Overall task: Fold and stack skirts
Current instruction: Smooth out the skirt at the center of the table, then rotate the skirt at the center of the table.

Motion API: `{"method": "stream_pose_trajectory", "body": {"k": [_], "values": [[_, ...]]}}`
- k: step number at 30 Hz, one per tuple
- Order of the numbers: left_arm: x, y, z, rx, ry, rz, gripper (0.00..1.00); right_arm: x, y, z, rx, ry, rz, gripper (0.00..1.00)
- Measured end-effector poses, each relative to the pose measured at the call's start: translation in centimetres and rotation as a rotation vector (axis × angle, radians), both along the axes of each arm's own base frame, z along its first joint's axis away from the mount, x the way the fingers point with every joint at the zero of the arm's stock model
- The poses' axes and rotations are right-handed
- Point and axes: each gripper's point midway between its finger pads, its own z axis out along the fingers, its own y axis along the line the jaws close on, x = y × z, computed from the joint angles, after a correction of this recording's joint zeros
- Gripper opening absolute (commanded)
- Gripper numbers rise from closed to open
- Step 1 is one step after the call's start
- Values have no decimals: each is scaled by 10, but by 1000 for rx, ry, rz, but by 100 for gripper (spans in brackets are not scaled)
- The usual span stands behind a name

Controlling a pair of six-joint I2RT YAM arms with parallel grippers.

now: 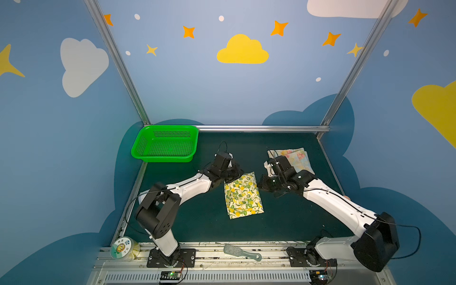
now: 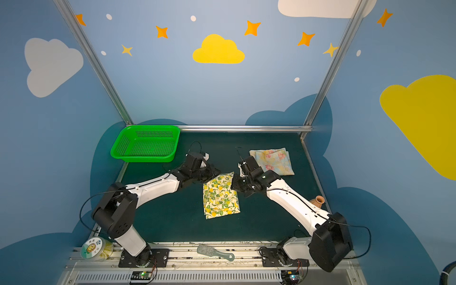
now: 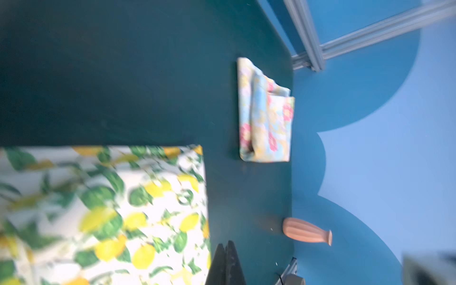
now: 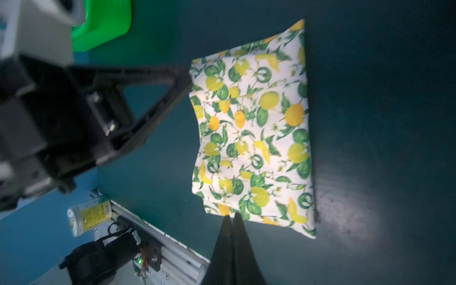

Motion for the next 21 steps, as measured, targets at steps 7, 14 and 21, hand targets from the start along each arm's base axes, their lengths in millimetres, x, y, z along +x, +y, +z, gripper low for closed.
{"method": "stream_pose_trajectory", "body": {"k": [7, 14, 21], "values": [[-68, 2, -60, 103, 153, -12, 4, 48, -7, -35, -102, -35, 39, 0], [-102, 4, -103, 169, 279, 13, 4, 118, 36, -61, -125, 74, 151, 0], [-107, 11, -115, 189, 310, 81, 4, 111, 51, -120, -111, 258, 217, 0]]}}
